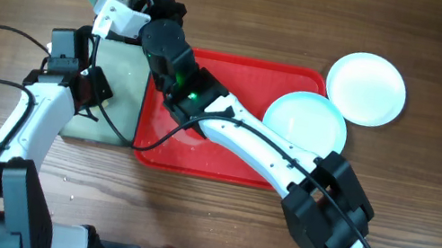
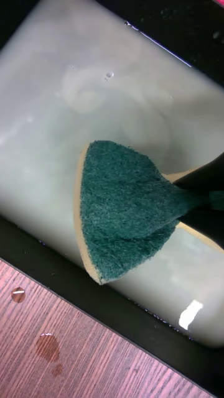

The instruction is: Clean dirty plates on tray and stack at the side

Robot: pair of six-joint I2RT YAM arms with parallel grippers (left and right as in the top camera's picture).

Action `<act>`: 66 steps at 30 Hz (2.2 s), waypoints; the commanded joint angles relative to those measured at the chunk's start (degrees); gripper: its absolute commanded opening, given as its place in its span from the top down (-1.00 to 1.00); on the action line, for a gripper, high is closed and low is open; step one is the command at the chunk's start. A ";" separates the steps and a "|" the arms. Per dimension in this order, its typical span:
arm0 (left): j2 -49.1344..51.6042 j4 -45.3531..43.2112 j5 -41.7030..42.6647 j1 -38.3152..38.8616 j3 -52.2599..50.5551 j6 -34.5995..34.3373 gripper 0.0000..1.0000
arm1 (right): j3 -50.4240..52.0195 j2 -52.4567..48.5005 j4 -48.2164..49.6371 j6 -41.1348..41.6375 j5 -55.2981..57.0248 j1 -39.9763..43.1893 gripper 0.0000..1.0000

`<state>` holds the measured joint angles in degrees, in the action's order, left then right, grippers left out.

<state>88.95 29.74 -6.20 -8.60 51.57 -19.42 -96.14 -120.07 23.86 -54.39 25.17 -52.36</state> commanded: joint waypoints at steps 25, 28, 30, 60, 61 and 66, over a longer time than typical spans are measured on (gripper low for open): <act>-1.18 -0.20 -0.94 -0.26 -0.26 -0.74 0.92 | -0.90 1.31 -33.94 76.06 -22.16 12.76 0.92; -1.18 -0.22 -0.94 -0.26 -0.26 -0.74 0.92 | -0.90 5.62 -41.20 76.04 -25.29 17.66 0.92; -1.18 -0.20 -0.96 -0.26 -0.26 -0.74 0.92 | -0.90 8.63 -46.29 76.02 -25.27 20.87 0.91; -1.18 -0.35 -0.68 -0.24 -0.26 -0.74 0.92 | 21.55 14.53 -59.87 75.43 -28.13 69.77 0.53; -1.18 -0.33 -0.68 -0.24 -0.26 -0.74 0.92 | 21.55 14.53 -60.13 75.38 -28.98 69.77 0.26; -1.18 -0.37 -0.68 -0.24 -0.26 -0.74 0.92 | 21.55 14.53 -66.18 69.37 -36.65 69.57 -0.41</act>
<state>88.90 29.56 -6.20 -8.60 51.57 -19.62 -75.02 -106.04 -39.86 18.02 -6.04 17.67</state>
